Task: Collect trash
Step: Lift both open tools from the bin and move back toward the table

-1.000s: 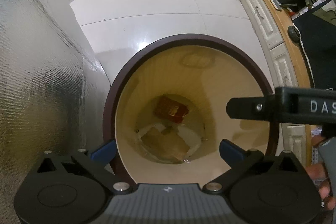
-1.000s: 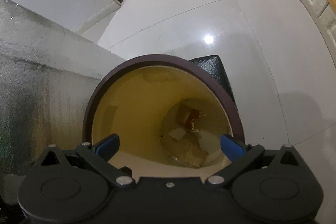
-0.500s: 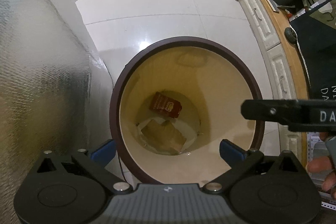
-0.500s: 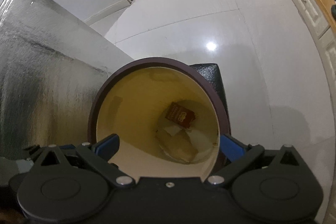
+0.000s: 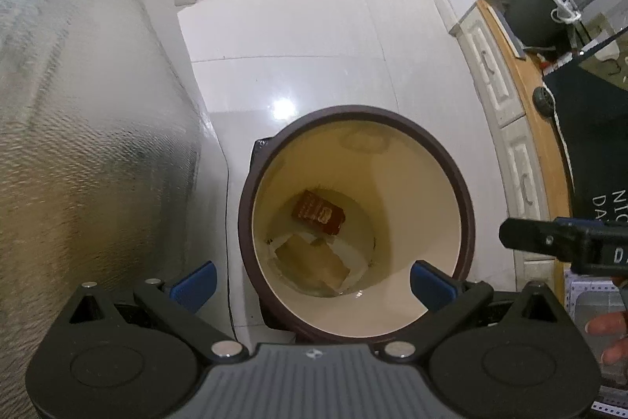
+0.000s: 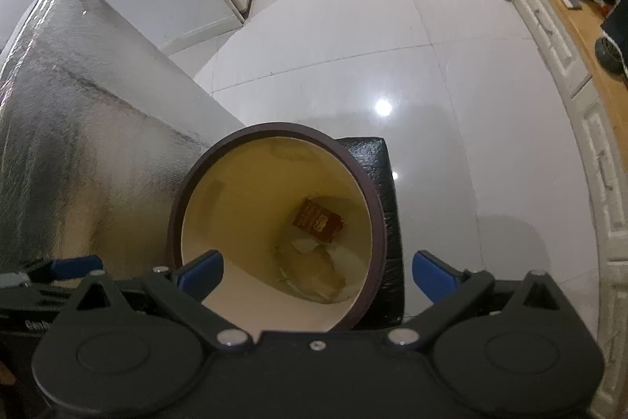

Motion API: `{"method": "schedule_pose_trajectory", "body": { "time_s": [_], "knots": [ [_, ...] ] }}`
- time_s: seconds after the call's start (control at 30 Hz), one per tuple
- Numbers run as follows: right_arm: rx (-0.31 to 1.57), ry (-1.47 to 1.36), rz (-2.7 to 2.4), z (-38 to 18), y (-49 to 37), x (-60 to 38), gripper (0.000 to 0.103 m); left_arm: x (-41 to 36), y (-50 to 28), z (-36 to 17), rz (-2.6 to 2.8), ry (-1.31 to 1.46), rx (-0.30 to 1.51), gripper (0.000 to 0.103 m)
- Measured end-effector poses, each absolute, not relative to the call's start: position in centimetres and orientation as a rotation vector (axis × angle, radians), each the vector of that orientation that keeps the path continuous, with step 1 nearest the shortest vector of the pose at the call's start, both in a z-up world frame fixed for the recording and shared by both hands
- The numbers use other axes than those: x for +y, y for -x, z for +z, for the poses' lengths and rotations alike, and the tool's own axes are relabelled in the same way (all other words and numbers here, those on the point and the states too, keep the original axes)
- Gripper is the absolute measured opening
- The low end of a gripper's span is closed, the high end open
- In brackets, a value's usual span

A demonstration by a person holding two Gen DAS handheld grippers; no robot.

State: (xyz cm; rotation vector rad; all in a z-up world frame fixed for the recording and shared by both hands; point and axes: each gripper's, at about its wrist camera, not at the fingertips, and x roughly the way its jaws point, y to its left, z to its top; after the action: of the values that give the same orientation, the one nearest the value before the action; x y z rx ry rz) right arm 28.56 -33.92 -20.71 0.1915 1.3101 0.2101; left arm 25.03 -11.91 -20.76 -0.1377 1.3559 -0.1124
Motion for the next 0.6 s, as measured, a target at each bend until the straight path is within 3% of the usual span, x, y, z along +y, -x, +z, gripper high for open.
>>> {"method": "schedule_pose_trajectory", "body": {
  "time_s": [0.6],
  "knots": [
    [1.234, -0.04, 0.231, -15.1, -24.0, -34.0, 0.103, -10.7, -20.9, -14.3, -0.088, 0.14, 1.259, 0.103]
  ]
}}
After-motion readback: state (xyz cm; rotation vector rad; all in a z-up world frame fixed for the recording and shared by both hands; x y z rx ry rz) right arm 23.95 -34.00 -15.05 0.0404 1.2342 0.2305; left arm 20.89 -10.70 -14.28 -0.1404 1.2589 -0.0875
